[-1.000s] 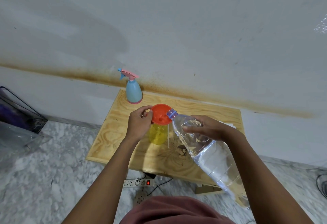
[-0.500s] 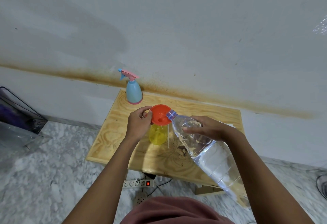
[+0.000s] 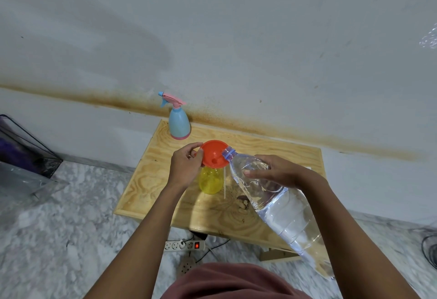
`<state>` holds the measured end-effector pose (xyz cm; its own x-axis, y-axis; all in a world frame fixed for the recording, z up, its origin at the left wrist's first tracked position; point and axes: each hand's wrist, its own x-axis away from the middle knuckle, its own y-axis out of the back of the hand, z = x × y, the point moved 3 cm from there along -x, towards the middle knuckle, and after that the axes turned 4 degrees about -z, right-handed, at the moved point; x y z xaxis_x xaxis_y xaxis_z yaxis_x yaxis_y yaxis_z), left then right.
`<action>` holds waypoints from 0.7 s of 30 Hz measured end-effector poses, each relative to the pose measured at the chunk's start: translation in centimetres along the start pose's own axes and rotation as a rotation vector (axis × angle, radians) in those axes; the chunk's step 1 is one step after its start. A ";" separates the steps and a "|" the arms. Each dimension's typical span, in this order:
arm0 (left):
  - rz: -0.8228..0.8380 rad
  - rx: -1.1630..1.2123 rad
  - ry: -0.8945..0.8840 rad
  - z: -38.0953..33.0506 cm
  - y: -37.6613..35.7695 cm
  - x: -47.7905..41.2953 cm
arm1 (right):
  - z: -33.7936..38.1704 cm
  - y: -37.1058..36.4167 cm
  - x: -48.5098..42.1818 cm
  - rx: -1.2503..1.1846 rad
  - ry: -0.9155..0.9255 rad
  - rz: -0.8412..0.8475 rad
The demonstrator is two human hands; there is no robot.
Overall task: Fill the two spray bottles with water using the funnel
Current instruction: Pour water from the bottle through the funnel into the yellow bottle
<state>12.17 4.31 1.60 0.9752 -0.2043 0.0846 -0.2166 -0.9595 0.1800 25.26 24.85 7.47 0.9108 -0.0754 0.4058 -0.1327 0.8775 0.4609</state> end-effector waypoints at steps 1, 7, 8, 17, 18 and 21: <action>0.002 0.002 -0.002 0.0 0.0 0.0 | 0.1 0.0 0.0 0.000 0.002 -0.002; 0.002 -0.007 -0.002 0.0 0.1 0.0 | 0.2 0.1 0.0 0.007 0.004 0.007; -0.001 -0.009 -0.001 0.0 0.1 0.0 | 0.3 0.1 0.0 0.013 0.010 0.006; -0.003 0.003 -0.012 0.0 0.3 0.0 | 0.1 -0.2 -0.3 0.042 0.031 -0.012; -0.004 0.003 -0.011 0.0 0.3 0.0 | 0.2 -0.3 -0.2 0.037 0.037 -0.010; -0.007 0.000 -0.007 0.1 0.3 0.0 | 0.1 -0.5 -0.1 0.036 0.045 -0.020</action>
<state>12.11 4.03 1.56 0.9771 -0.1987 0.0763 -0.2096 -0.9609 0.1811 25.23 24.38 7.30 0.9302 -0.0709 0.3602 -0.1271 0.8583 0.4972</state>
